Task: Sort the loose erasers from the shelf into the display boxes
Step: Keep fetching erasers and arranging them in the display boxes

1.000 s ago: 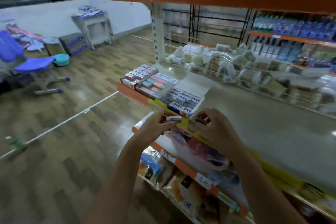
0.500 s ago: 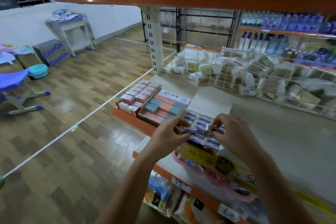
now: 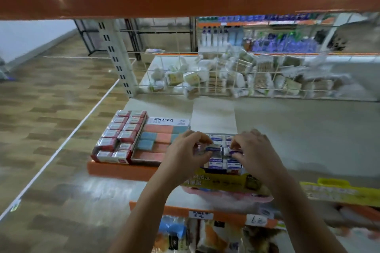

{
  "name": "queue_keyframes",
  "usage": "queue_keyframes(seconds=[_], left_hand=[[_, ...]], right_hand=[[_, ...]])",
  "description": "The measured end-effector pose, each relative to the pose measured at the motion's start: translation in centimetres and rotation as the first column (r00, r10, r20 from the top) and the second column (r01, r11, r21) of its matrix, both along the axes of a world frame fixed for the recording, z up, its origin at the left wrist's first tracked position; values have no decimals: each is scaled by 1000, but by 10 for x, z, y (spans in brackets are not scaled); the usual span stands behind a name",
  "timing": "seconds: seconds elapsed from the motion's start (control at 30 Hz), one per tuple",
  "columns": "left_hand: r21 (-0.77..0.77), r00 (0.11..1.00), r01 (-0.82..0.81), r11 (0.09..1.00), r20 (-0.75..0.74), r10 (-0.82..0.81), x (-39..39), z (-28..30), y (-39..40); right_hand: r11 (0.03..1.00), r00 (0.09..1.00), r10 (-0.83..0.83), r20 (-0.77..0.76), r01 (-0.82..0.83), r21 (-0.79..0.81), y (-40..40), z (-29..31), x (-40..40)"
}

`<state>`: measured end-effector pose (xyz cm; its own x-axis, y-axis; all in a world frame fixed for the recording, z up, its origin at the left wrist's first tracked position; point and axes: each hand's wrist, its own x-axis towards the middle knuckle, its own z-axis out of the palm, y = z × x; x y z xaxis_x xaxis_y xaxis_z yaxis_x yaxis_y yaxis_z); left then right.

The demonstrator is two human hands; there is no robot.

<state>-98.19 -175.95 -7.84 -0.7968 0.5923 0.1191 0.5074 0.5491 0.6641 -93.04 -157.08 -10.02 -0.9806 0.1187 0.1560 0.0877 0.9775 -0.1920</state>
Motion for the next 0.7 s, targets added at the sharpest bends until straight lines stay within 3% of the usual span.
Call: queue_keyframes(seconds=[0.23, 0.47, 0.7], left_hand=[[-162, 975, 108, 981, -178, -137, -5, -8, 17], [-279, 925, 192, 941, -268, -268, -5, -27, 46], [-219, 908, 213, 952, -315, -276, -9, -41, 50]], right_hand=[[998, 998, -68, 16, 68, -14, -6, -1, 4], [949, 954, -270, -132, 241, -203, 8, 8, 38], [899, 929, -363, -72, 329, -289, 3, 3, 56]])
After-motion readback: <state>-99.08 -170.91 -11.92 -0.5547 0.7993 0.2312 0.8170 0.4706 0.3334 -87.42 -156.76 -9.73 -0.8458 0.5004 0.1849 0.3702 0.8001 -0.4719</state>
